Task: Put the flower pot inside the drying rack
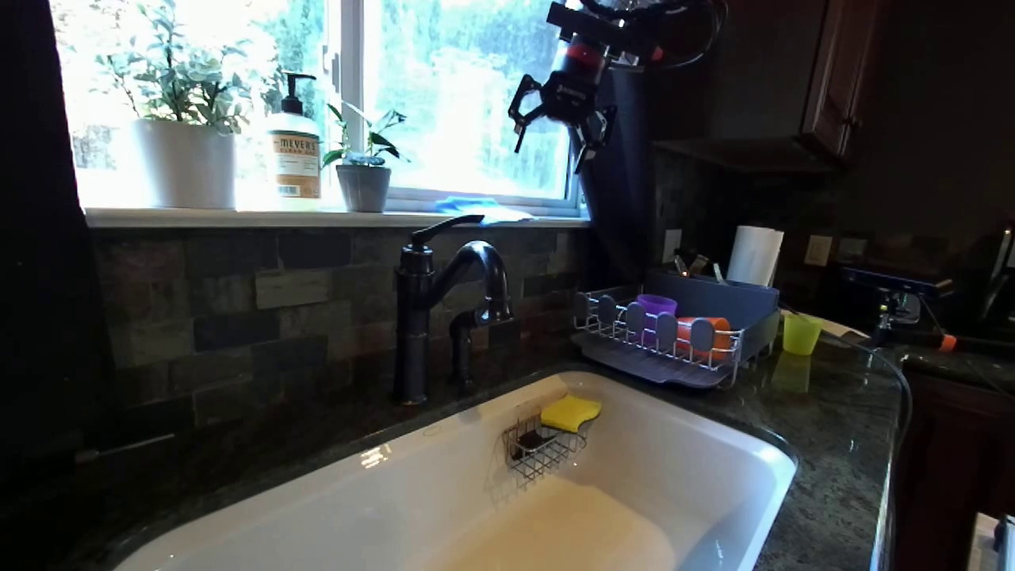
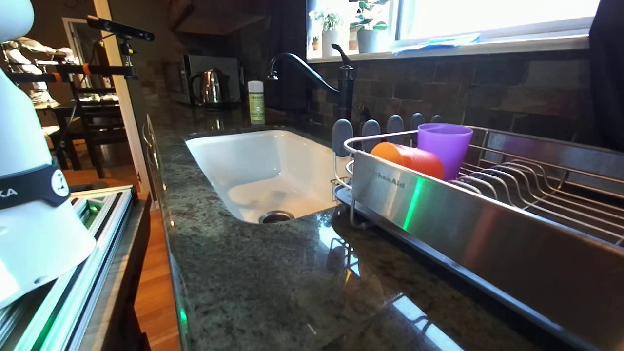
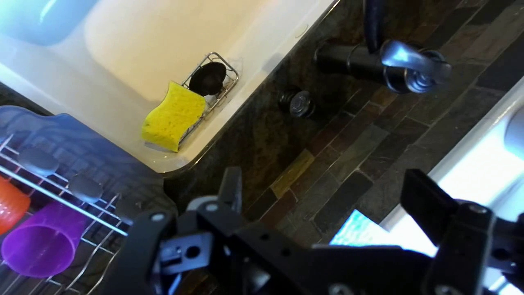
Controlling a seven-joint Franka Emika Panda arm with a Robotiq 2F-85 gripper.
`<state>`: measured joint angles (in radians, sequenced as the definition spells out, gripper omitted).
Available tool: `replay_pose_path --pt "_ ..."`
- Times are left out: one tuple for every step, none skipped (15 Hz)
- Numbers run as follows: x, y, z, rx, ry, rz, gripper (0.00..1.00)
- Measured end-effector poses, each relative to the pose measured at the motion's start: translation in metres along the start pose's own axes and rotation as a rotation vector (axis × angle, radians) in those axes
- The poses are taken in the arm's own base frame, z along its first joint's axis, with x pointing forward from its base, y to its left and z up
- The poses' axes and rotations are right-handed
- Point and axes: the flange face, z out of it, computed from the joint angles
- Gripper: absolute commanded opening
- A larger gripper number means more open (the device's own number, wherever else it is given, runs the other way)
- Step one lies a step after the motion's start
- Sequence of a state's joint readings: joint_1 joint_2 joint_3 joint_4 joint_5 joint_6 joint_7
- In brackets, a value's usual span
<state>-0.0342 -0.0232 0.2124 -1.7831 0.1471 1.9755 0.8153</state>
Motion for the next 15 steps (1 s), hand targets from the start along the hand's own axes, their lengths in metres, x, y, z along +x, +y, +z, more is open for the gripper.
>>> replay_pose_path --pt "0.002 -0.001 0.0 0.001 -0.001 -0.001 1.0" --pt "0.002 -0.001 0.0 0.001 -0.001 -0.002 1.0" --pt "0.002 -0.001 0.0 0.002 -0.001 -0.002 1.0" --pt "0.002 -0.001 -0.001 0.002 -0.001 -0.003 1.0" --pt "0.002 -0.002 -0.001 0.003 -0.001 -0.004 1.0" --pt "0.002 -0.002 -0.001 0.003 -0.001 -0.004 1.0" --pt "0.002 -0.002 -0.001 0.003 -0.001 -0.004 1.0" --pt "0.002 -0.002 -0.001 0.003 -0.001 -0.004 1.0" --pt "0.002 -0.002 -0.001 0.004 0.0 -0.005 1.0" --pt "0.002 -0.004 -0.001 0.011 -0.001 -0.004 1.0" --pt "0.003 -0.007 0.0 0.026 -0.01 -0.005 1.0" --pt "0.004 -0.012 0.001 0.044 -0.026 -0.01 1.0" --pt "0.008 -0.017 0.002 0.063 -0.041 -0.016 1.0" --pt "0.012 -0.023 0.004 0.081 -0.054 -0.023 1.0" --pt "0.017 -0.028 0.006 0.099 -0.067 -0.03 1.0"
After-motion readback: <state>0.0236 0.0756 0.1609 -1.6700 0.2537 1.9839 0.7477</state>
